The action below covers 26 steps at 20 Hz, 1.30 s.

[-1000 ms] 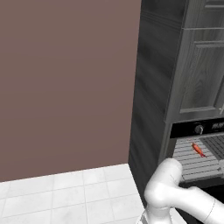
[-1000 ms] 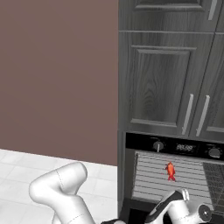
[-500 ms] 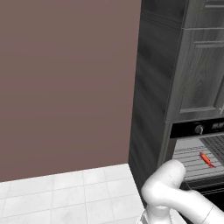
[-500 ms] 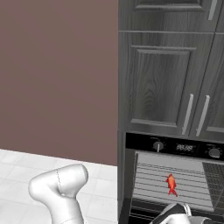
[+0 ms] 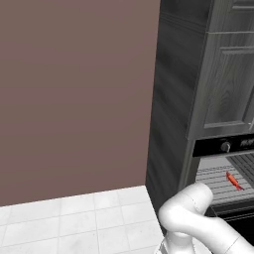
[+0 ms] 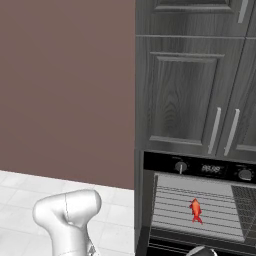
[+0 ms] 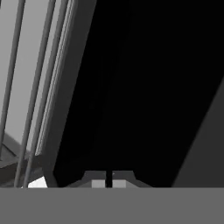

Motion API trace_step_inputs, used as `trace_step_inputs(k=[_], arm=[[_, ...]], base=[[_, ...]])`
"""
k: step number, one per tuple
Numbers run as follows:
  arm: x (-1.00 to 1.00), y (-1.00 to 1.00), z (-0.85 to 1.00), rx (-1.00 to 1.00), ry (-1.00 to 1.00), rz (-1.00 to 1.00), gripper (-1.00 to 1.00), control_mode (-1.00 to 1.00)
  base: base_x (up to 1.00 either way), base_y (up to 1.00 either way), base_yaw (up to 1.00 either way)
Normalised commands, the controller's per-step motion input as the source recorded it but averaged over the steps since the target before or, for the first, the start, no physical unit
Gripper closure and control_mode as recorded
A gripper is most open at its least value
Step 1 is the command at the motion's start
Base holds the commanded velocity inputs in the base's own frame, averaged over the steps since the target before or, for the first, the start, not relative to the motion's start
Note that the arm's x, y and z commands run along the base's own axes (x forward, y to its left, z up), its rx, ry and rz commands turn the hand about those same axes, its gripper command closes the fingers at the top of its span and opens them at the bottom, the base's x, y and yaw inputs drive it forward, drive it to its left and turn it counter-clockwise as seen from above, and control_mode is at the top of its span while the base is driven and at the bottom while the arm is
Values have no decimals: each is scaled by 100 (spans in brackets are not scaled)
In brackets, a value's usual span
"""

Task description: Take the fish from the oven and place it on the plate on the counter.

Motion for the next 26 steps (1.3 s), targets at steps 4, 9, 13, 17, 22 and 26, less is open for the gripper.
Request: trace_step_inputs(k=[4,9,13,17,22,26], arm=[[-100,-4,66,2,-23,8,100,-100],[-94,0,100,1,-29,11,100,-100],[-49,0,100,0,-16,10,100,-100],[-4,0,100,0,-3,5,100,-100],[0,6,100,-1,-1,1,100,-100],[9,12,100,-3,0,1,100,-100]], base=[[0,0,0],[0,0,0],[0,0,0],[0,0,0],[0,0,0],[0,0,0]])
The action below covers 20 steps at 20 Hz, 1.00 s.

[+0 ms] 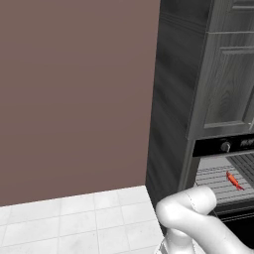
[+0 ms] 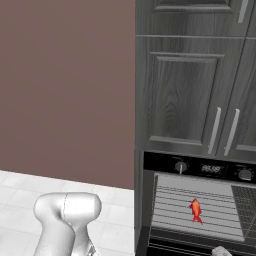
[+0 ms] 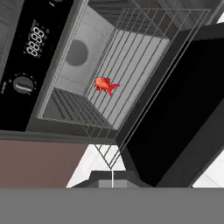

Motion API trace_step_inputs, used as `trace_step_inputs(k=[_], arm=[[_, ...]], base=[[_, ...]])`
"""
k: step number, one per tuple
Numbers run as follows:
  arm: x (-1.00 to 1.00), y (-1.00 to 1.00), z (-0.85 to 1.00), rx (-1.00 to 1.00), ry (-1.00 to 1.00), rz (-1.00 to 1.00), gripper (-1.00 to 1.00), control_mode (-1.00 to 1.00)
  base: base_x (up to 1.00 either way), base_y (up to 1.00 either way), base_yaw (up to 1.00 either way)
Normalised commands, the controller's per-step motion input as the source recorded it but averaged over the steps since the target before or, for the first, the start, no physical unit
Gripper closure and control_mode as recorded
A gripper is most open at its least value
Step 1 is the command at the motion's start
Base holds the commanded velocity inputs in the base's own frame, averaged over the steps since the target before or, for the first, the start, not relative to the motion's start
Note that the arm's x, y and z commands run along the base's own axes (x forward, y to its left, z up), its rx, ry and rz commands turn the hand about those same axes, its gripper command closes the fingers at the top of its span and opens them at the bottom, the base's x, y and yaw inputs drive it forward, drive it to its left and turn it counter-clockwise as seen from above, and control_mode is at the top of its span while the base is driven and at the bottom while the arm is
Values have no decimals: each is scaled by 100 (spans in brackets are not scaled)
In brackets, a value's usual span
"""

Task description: Take the fish from the oven and place it on the plate on the counter.

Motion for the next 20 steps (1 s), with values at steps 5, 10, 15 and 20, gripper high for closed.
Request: trace_step_inputs(k=[5,10,15,20], arm=[[22,23,98,-10,3,4,100,-100],[59,25,58,-19,9,0,100,-100],[84,44,-26,-15,8,-6,100,-100],[97,28,-80,-8,12,-8,100,-100]], base=[[0,0,0],[0,0,0],[0,0,0],[0,0,0]])
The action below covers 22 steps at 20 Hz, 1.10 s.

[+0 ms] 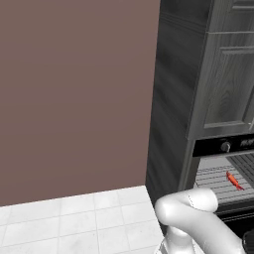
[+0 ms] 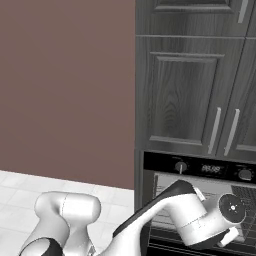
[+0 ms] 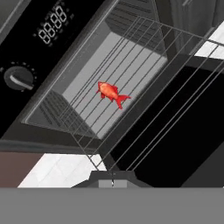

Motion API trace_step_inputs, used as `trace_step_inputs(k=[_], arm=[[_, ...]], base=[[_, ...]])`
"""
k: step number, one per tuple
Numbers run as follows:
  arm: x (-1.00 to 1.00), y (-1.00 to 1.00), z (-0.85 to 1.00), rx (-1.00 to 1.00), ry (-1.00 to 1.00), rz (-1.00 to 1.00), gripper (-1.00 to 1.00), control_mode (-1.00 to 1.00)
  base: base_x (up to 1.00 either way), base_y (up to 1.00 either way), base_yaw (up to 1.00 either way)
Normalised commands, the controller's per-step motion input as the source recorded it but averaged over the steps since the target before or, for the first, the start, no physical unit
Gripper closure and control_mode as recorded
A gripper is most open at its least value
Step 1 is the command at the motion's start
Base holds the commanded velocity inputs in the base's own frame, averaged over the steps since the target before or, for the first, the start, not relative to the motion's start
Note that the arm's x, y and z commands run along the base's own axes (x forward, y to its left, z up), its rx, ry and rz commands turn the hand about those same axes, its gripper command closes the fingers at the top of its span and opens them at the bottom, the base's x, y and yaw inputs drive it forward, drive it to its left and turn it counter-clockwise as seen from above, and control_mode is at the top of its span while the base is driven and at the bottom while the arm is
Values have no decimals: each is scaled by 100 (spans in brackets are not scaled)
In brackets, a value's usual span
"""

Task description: Take the fish from the oven and place it on the plate on the counter.

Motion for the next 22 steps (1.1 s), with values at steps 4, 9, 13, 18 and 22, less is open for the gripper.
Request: trace_step_inputs(k=[4,9,13,18,22], arm=[[49,-3,-46,1,0,-1,100,-100],[33,-15,-36,5,-1,0,100,-100],[27,0,-34,2,0,0,-100,-100],[29,-43,-20,2,5,6,-100,-100],[40,-62,-26,0,20,28,-100,-100]], base=[[0,0,0],[0,0,0],[0,0,0],[0,0,0],[0,0,0]])
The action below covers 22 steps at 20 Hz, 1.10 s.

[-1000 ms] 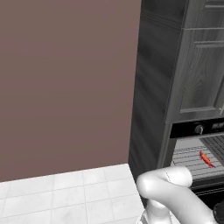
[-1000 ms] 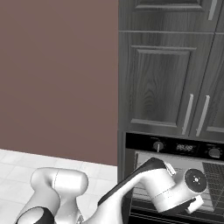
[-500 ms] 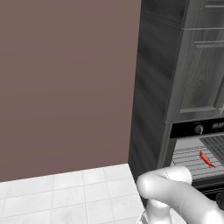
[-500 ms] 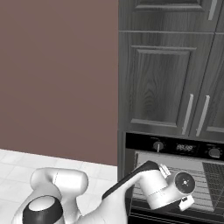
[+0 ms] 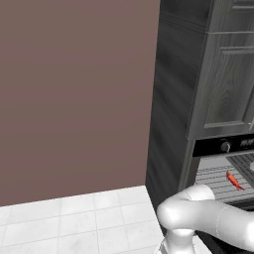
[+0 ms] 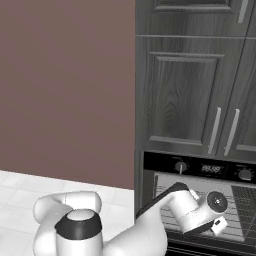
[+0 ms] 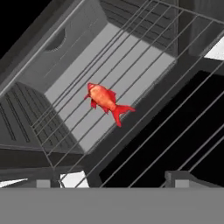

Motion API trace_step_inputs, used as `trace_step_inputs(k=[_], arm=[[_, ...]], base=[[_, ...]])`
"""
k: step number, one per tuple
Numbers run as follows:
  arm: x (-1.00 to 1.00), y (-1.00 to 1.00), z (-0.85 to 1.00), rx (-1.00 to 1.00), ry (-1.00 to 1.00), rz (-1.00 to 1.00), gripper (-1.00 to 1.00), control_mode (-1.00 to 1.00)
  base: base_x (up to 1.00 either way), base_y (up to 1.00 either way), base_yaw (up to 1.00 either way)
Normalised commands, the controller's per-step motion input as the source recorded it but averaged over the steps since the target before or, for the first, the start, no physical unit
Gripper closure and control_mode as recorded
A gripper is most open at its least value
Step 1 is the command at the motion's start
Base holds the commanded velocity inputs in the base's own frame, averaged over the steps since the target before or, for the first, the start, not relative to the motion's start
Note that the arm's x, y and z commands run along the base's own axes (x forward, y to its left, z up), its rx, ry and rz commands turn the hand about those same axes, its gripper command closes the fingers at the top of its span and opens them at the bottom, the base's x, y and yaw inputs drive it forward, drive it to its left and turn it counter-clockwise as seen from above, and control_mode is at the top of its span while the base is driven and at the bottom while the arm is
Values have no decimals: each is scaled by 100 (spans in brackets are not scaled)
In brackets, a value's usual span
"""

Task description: Take the fish from the oven and place it on the plate on the counter.

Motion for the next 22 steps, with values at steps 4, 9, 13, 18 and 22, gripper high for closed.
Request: trace_step_inputs(k=[4,9,13,18,22], arm=[[15,-55,-33,0,16,40,-100,-100],[-2,-24,-40,0,3,43,-100,-100],[-14,-2,-50,0,0,38,-100,-100],[5,14,-34,-1,-8,17,-100,-100],[26,28,-4,-6,-9,4,-100,-100]], base=[[0,0,0],[0,0,0],[0,0,0],[0,0,0],[0,0,0]])
